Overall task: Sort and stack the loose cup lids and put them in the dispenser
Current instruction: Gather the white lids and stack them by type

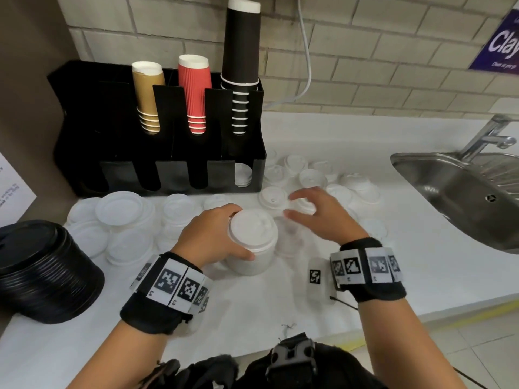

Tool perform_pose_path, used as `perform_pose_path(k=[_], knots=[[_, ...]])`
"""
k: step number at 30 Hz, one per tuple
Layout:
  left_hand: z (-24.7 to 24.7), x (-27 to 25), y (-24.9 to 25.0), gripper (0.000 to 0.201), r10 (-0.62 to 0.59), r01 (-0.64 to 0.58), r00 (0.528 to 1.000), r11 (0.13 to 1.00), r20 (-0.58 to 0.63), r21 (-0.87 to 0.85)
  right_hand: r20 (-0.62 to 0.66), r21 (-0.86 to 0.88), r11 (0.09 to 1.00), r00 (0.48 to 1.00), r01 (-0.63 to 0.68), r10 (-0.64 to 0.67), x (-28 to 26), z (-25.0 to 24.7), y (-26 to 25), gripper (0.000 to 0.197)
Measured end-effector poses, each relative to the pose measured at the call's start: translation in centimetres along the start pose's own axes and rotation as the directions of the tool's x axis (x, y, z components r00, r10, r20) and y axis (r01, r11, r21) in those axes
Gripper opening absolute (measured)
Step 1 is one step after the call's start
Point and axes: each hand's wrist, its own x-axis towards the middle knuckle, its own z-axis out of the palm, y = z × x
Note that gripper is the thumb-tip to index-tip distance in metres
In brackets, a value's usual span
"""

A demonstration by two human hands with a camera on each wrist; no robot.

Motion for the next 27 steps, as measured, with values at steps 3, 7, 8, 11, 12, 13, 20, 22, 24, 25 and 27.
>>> perform_pose_path(k=[3,7,8,11,12,13,20,22,24,25,27], knots=[[0.1,0.0,-0.2,0.072,-0.002,0.002,1.000,1.000,0.002,-0.012,-0.061,-0.370,0.878,0.951,-0.303,0.302,0.6,-2.3,3.9,0.044],[0.1,0.1,-0.3,0.070,0.002,-0.002,1.000,1.000,0.000,-0.019,-0.004,-0.524,0.728,0.856,-0.442,0.516,0.0,-3.1,6.3,0.040],[0.1,0.1,-0.3,0.071,0.003,-0.003,1.000,1.000,0.000,-0.019,0.021,-0.533,0.728,0.854,-0.430,0.520,-0.1,-3.0,6.5,0.035],[0.1,0.2,-0.3,0.072,0.007,-0.007,1.000,1.000,0.000,-0.018,0.148,-0.457,0.819,0.878,-0.347,0.455,-0.3,-3.2,6.1,0.042],[0.0,0.2,-0.3,0.072,0.006,-0.006,1.000,1.000,0.001,-0.020,0.168,-0.401,0.851,0.886,-0.338,0.431,-0.3,-3.5,5.9,0.049],[0.0,0.2,-0.3,0.072,0.004,-0.004,1.000,1.000,0.003,-0.022,0.154,-0.333,0.880,0.902,-0.337,0.404,-0.4,-4.0,5.9,0.053],[-0.1,0.2,-0.3,0.073,0.006,-0.006,1.000,0.999,0.009,-0.034,-0.142,-0.148,0.840,0.851,-0.523,0.505,-0.7,-8.4,11.7,0.046],[-0.1,0.2,-0.3,0.072,0.011,-0.010,1.000,0.999,0.010,-0.035,-0.013,-0.181,0.803,0.818,-0.567,0.575,-0.7,-8.6,13.1,0.067],[-0.2,0.2,-0.3,0.072,0.012,-0.011,1.000,0.999,0.012,-0.035,0.075,-0.230,0.794,0.803,-0.563,0.591,-0.7,-8.2,13.5,0.090],[-0.2,0.2,-0.3,0.072,0.013,-0.013,1.000,0.999,0.013,-0.035,0.098,-0.255,0.798,0.807,-0.545,0.583,-0.6,-7.8,13.5,0.097],[-0.2,0.3,-0.3,0.073,0.017,-0.016,1.000,0.999,0.013,-0.035,0.116,-0.289,0.811,0.823,-0.508,0.557,-0.4,-7.2,13.7,0.100]])
